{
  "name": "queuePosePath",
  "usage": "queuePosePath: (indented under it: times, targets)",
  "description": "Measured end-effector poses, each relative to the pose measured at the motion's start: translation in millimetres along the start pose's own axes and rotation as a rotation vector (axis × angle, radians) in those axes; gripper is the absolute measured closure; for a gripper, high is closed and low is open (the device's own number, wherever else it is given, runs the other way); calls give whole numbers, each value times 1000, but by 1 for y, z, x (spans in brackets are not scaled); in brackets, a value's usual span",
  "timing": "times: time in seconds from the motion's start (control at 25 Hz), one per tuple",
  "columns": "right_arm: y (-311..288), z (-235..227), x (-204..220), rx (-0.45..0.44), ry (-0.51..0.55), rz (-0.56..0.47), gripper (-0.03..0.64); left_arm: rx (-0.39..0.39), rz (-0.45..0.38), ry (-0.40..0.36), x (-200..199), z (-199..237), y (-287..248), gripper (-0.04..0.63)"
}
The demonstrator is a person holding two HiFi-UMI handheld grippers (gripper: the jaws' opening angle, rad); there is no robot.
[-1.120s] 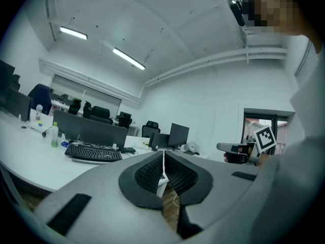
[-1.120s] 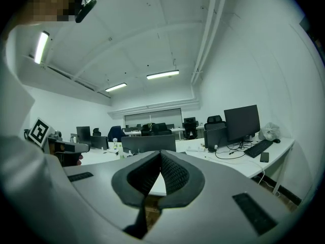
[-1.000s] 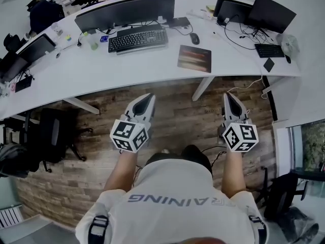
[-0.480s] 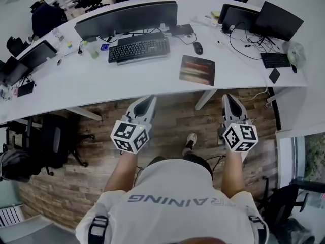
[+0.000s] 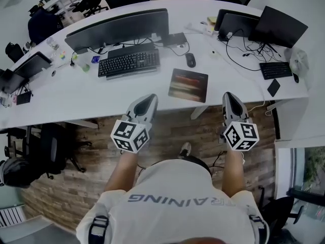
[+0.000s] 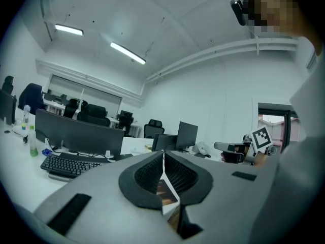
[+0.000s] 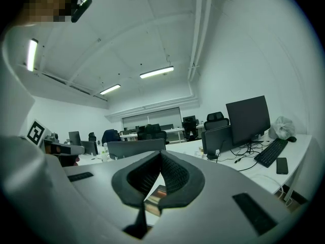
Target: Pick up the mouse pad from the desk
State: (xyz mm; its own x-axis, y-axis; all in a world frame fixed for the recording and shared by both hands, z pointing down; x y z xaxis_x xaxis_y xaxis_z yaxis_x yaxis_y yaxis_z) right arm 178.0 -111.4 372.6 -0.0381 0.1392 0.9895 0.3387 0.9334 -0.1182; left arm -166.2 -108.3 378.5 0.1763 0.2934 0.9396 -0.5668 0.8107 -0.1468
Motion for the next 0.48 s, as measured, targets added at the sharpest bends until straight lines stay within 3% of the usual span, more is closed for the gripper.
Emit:
queuePosePath:
  times: [0.48]
  targets:
    - [-75,-117,20,-11,-53,73,595,-57,65,6,3,-4,-129,558]
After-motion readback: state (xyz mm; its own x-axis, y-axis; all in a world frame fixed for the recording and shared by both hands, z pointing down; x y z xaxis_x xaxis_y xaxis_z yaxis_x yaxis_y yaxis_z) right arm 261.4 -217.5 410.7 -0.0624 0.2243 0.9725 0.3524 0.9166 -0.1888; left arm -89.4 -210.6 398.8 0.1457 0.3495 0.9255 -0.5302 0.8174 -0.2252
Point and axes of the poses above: the fingertips, and each gripper's own axes: y backward along the fingers, z to its left, x out of its underside, the point moved 10 cm from there along y, backward along the fingers, and after that the axes turned 4 degrees about y, right-handed, at the moved point
